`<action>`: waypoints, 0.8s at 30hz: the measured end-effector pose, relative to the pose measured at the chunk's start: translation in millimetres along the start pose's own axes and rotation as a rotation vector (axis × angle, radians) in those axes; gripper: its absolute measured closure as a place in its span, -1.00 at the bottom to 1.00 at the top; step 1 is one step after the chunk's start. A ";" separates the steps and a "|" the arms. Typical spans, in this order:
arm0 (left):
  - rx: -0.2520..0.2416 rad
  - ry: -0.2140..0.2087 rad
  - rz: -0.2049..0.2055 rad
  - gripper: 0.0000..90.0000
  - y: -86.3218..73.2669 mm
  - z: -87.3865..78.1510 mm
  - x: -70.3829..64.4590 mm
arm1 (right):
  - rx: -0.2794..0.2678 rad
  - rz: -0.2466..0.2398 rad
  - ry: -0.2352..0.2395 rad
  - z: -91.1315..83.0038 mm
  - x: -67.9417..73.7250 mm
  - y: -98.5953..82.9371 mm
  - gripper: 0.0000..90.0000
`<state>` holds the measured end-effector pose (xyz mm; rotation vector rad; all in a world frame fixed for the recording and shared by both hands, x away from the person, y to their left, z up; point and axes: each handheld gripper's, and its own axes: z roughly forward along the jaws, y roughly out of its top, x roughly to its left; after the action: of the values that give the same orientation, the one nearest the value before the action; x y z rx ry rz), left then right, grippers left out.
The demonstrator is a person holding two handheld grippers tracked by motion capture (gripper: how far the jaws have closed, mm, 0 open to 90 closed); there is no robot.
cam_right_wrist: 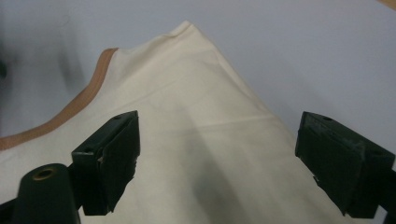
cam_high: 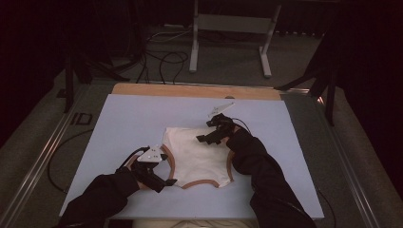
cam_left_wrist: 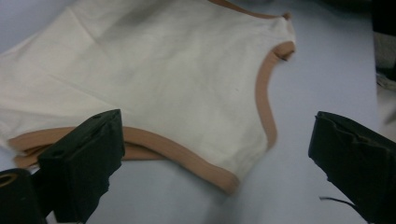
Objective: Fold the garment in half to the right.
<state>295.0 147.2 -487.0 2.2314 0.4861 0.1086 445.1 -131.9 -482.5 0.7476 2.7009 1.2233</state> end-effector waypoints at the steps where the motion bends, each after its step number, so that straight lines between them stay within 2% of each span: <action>1: -0.002 -0.006 0.002 -0.88 -0.8 0.8 -1.4 | 0.006 0.005 0.000 1.5 1.2 1.5 -0.69; 6: 0.012 -0.013 0.019 -0.84 -3.9 4.6 -3.2 | 0.015 -0.004 0.017 10.3 8.0 9.6 -0.70; 11: 0.029 -0.038 0.023 -0.75 -6.8 10.0 -4.8 | 0.011 -0.013 0.029 18.2 12.1 15.6 -0.70; 16: 0.041 -0.033 0.045 -0.65 -6.6 13.0 -5.5 | 0.015 -0.005 0.040 25.3 13.9 20.0 -0.70; 18: 0.054 -0.024 0.069 -0.61 -5.8 15.8 -6.8 | 0.015 0.003 0.044 28.4 16.4 21.8 -0.70; 19: 0.054 -0.024 0.069 -0.61 -5.8 15.8 -6.8 | 0.015 0.003 0.044 28.4 16.4 21.8 -0.70; 20: 0.071 -0.024 0.094 -0.58 -5.5 18.3 -8.1 | 0.021 -0.012 0.050 33.2 18.5 23.8 -0.70; 22: 0.082 -0.009 0.108 -0.58 -5.6 20.1 -9.1 | 0.024 -0.009 0.049 34.7 19.9 24.6 -0.70; 24: 0.087 -0.011 0.118 -0.52 -5.7 21.9 -8.6 | 0.023 -0.030 0.053 39.7 21.6 27.2 -0.69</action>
<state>290.6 131.5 -504.8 2.3443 0.3587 0.1388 447.6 -79.4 -486.9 0.6838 2.7626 1.2242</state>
